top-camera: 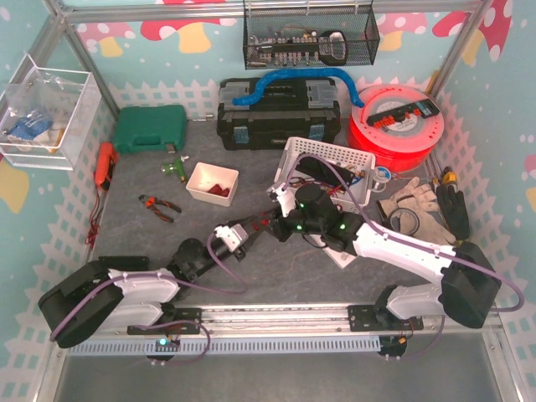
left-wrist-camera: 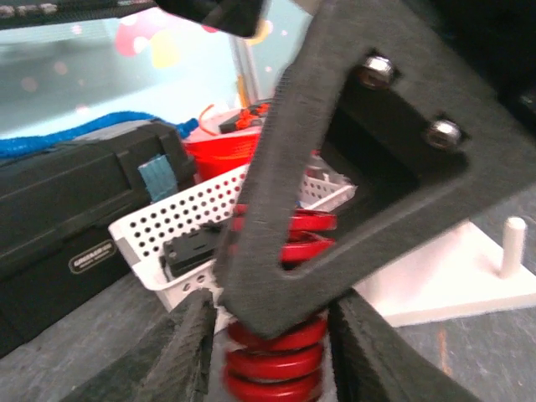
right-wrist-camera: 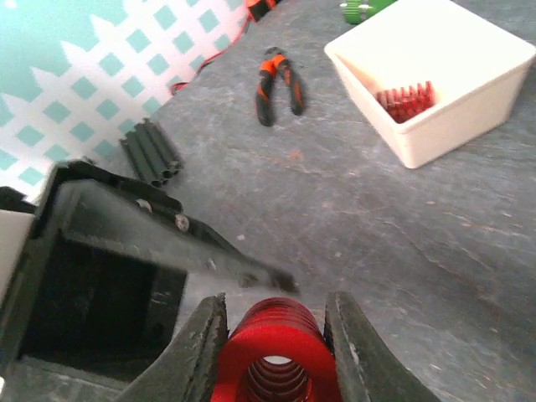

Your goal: Install the large spring

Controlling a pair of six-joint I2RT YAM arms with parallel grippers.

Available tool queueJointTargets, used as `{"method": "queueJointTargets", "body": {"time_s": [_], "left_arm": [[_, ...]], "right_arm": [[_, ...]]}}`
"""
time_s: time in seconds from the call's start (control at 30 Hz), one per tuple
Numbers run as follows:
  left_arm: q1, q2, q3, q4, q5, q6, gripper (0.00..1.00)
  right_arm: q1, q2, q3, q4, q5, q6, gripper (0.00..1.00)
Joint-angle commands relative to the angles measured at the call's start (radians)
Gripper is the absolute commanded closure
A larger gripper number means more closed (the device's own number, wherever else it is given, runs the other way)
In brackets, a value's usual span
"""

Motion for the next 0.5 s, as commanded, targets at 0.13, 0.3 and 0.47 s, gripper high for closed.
{"method": "queueJointTargets", "body": {"time_s": [0.13,0.3,0.47], "left_arm": [[0.011,0.006,0.089,-0.088,-0.186,-0.104,0.13],[0.061,0.0,0.093,-0.115,-0.231,-0.215,0.01],[0.176,-0.051,0.071,-0.159,-0.275,-0.409,0.01]], "right_arm": [[0.002,-0.197,-0.152,0.017,0.46,0.051,1.0],[0.0,-0.273,-0.197,-0.098,0.71,0.038,1.0],[-0.022,-0.286,-0.201,-0.209,0.826,0.038,1.0]]}}
